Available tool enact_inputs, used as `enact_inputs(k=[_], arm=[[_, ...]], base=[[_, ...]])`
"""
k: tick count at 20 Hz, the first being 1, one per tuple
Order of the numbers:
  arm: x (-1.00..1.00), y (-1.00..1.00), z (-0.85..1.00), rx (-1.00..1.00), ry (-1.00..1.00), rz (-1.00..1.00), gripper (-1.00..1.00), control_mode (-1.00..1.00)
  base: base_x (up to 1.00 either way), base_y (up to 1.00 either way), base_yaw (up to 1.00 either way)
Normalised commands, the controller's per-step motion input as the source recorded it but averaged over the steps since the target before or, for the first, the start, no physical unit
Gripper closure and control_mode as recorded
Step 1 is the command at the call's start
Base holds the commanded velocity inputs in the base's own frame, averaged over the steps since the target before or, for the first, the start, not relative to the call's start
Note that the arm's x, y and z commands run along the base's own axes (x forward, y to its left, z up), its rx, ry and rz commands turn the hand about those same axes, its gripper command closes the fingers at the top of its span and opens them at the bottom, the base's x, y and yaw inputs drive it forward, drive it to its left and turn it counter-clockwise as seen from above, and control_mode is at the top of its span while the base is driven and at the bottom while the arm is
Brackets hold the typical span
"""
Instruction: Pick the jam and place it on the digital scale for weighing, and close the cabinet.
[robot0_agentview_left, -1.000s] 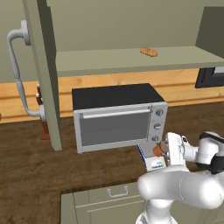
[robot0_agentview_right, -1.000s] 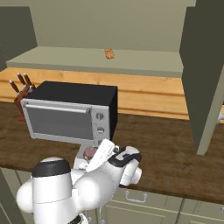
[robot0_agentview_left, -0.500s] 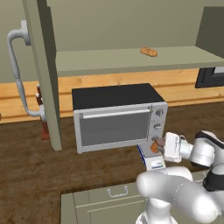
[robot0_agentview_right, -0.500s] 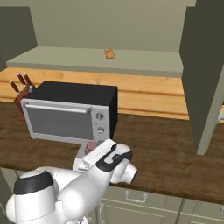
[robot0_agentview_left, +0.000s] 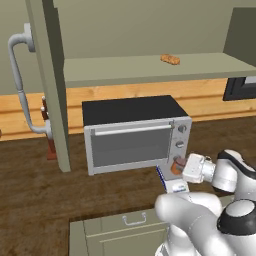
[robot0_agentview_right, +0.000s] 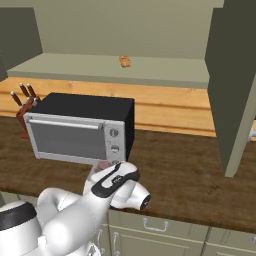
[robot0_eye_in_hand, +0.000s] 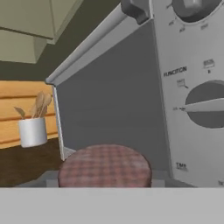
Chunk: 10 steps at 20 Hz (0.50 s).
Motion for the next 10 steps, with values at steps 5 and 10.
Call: enact_inputs(k=[5,10], arm=[[0.0,0.02,0.0,0.0,0.0,-0.07,-1.0,-1.0],[0.0,0.29,0.0,-0.03,0.0,-0.07,-1.0,-1.0]], base=[[0.0,0.0,0.0],[0.0,0.0,0.0]])
